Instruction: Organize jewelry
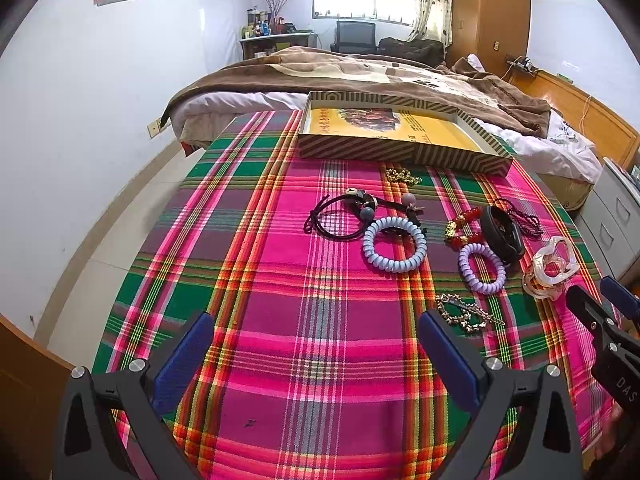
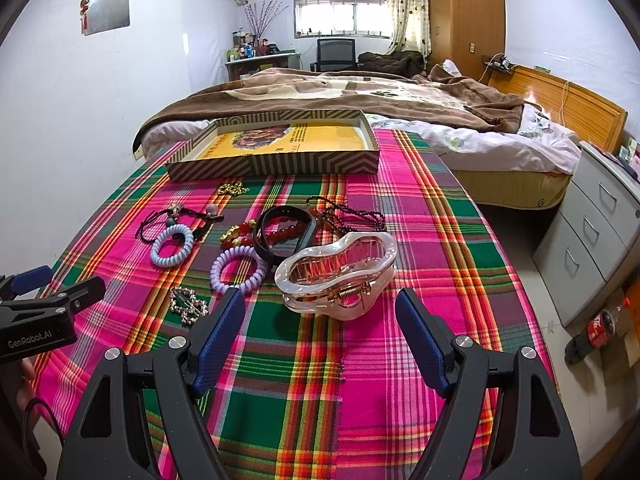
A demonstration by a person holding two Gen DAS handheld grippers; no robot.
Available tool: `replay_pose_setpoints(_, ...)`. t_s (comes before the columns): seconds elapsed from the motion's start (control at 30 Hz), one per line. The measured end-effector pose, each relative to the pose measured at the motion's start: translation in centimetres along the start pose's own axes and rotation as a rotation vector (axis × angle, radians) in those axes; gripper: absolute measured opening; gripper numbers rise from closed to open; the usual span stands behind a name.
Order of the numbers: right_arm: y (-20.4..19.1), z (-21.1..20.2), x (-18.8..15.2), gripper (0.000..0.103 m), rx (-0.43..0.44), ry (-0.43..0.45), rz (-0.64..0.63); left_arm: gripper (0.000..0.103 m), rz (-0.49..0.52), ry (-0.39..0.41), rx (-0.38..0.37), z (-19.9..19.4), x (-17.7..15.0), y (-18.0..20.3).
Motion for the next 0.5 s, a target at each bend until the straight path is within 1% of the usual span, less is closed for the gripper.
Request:
replay_pose_setpoints(0.4, 0.29, 0.32, 0.15, 0.078, -0.001, -0.007, 0.006, 0.103, 0.002, -0.009, 0.005, 0.42, 0.34, -0.07)
replay_pose_setpoints(0.5, 0.81, 0.28, 0.25, 0.078, -0.004, -0.003, 0.01, 0.103, 0.005, -0.006, -0.011, 0.55, 0.53, -0.11)
Point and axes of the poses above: each gripper's, at about its wrist camera, not at the fingertips, and z roughly the way its jaws point, y to its right, x to its top, the point moved 5 cm from there along z, roughly the way its jaws point, and after that the axes turned 7 degrees about -y, right-handed, at the moved point
